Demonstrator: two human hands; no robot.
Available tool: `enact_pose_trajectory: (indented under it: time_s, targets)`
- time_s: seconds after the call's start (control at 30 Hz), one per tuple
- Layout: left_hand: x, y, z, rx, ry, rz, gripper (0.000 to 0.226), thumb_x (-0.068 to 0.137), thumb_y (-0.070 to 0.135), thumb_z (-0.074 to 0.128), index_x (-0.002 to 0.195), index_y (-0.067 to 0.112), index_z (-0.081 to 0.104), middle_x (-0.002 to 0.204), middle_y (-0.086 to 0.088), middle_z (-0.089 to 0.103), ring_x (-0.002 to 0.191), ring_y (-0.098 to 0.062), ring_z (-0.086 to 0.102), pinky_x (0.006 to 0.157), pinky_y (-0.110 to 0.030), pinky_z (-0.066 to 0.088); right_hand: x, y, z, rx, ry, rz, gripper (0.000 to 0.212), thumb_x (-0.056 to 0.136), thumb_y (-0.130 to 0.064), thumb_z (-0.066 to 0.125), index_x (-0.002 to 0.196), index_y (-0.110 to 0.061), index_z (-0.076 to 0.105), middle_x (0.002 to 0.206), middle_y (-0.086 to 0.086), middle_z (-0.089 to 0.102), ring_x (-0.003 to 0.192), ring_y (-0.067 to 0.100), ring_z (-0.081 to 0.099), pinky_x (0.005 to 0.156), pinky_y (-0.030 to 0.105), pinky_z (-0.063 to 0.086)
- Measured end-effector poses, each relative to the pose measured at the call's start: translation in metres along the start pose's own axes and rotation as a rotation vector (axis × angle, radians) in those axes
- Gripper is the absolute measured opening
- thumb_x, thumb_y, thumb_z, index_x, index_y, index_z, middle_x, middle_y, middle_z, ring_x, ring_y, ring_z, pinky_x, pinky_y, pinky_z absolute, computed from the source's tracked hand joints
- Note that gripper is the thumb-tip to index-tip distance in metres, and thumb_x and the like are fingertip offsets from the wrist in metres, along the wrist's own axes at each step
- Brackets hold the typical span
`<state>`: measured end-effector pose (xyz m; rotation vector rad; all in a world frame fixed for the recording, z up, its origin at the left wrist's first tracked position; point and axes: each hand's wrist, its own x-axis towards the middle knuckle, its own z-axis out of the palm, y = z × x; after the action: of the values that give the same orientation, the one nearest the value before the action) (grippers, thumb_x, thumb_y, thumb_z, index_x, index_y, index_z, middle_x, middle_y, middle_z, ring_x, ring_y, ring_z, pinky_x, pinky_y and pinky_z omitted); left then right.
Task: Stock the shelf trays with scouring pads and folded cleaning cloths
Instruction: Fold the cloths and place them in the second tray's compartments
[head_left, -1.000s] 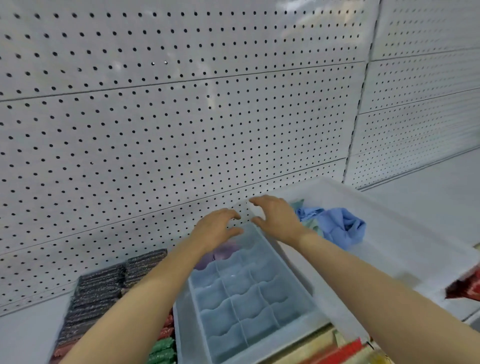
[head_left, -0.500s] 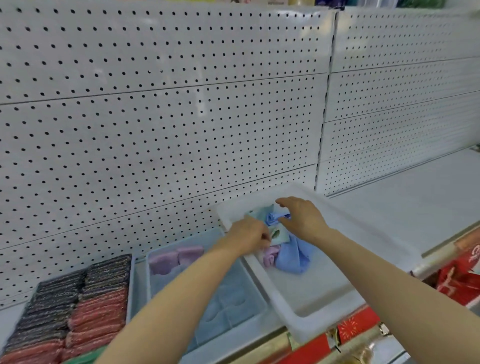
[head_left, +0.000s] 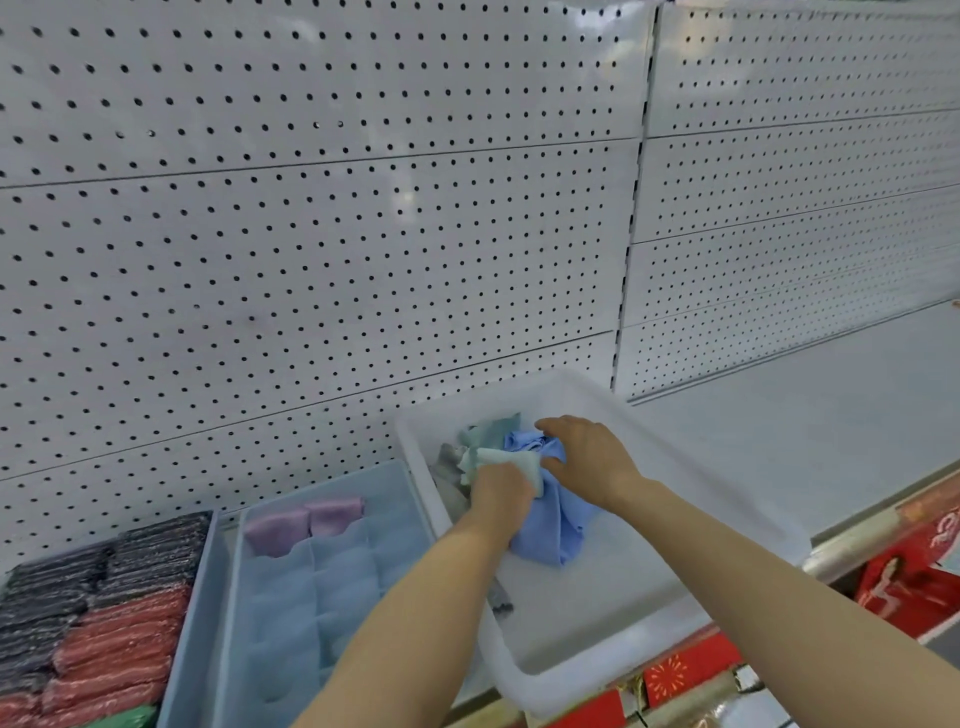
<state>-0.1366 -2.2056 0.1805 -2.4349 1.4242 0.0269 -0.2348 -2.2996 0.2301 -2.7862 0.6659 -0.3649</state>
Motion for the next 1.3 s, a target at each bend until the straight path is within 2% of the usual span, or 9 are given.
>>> enact_pose_trajectory:
  time_s: [0.27,0.43,0.57,0.67,0.77,0.9,1.07,1.2,1.3]
  targets:
    - [-0.002,-0.022,-0.028,-0.337,0.126,-0.037,0.020,0.091,0.011,0.057,0.108,0.006,0.066,0.095,-0.005,0.067,0.100,-0.028,0.065,0.065,-0.021,0.046,0.000,0.002,0.000,0.045,-0.006,0.009,0.041,0.090,-0.020,0.057,0.130,-0.013,0.052,0.125,0.006,0.060,0.112,0.026,0.056,0.096,0.036,0.042]
    - [-0.015,-0.076,-0.067,-0.863,0.381,-0.078,0.004,0.086,0.022,0.067,0.085,0.021,0.063,0.085,0.002,0.066,0.080,-0.019,0.060,0.073,-0.031,0.046,0.005,-0.010,-0.012,0.099,0.057,-0.003,0.042,0.091,-0.021,0.058,0.132,-0.015,0.053,0.126,0.005,0.060,0.114,0.026,0.056,0.090,0.035,0.045]
    - [-0.042,-0.104,-0.101,-1.325,0.469,-0.029,0.006,0.092,0.011,0.063,0.087,0.015,0.063,0.083,-0.002,0.068,0.073,-0.013,0.059,0.074,-0.031,0.049,0.010,-0.031,-0.032,0.262,0.182,-0.054,0.029,0.087,-0.020,0.064,0.116,-0.013,0.061,0.106,0.005,0.064,0.101,0.027,0.059,0.077,0.033,0.044]
    - [-0.061,-0.119,-0.119,-1.493,0.479,0.019,0.005,0.095,0.012,0.060,0.095,0.010,0.065,0.087,-0.005,0.070,0.078,-0.015,0.064,0.080,-0.032,0.055,0.011,-0.051,-0.054,0.453,0.250,-0.086,0.049,0.081,-0.024,0.074,0.127,-0.018,0.056,0.114,-0.004,0.059,0.101,0.012,0.056,0.088,0.028,0.044]
    - [-0.078,-0.132,-0.133,-1.535,0.508,0.080,0.005,0.093,0.017,0.064,0.088,0.014,0.065,0.083,-0.007,0.067,0.078,-0.018,0.062,0.076,-0.038,0.055,0.012,-0.075,-0.075,0.665,0.264,-0.155,0.058,0.075,-0.020,0.080,0.129,-0.024,0.056,0.119,-0.010,0.058,0.099,0.005,0.057,0.089,0.021,0.045]
    - [-0.102,-0.145,-0.141,-1.494,0.515,0.054,0.006,0.091,0.017,0.068,0.085,0.017,0.065,0.079,-0.004,0.066,0.072,-0.016,0.057,0.065,-0.027,0.048,0.016,-0.104,-0.092,1.002,0.222,-0.194,0.020,0.082,-0.013,0.073,0.102,-0.016,0.071,0.097,0.000,0.069,0.087,0.010,0.062,0.081,0.029,0.052]
    - [-0.128,-0.164,-0.136,-1.454,0.482,0.086,0.022,0.084,0.017,0.075,0.102,0.017,0.064,0.090,-0.015,0.071,0.078,-0.017,0.064,0.081,-0.039,0.056,0.015,-0.144,-0.103,1.204,0.212,-0.126,0.011,0.086,-0.011,0.068,0.096,-0.007,0.072,0.083,0.001,0.069,0.075,0.010,0.065,0.067,0.028,0.054]
    - [-0.149,-0.175,-0.147,-1.274,0.720,0.108,0.017,0.081,0.012,0.076,0.093,0.022,0.071,0.083,-0.003,0.071,0.074,-0.007,0.061,0.074,-0.026,0.054,0.018,-0.166,-0.104,1.267,0.169,-0.193,0.012,0.082,-0.010,0.072,0.092,-0.003,0.069,0.082,0.009,0.067,0.076,0.017,0.064,0.068,0.031,0.052]
    - [-0.164,-0.180,-0.165,-1.073,0.968,0.038,0.010,0.081,0.018,0.073,0.078,0.026,0.070,0.075,0.013,0.068,0.069,-0.004,0.061,0.068,-0.021,0.049,0.024,-0.177,-0.101,1.528,0.054,-0.230,0.035,0.081,-0.010,0.072,0.113,-0.001,0.062,0.100,0.012,0.067,0.092,0.023,0.065,0.077,0.034,0.050]
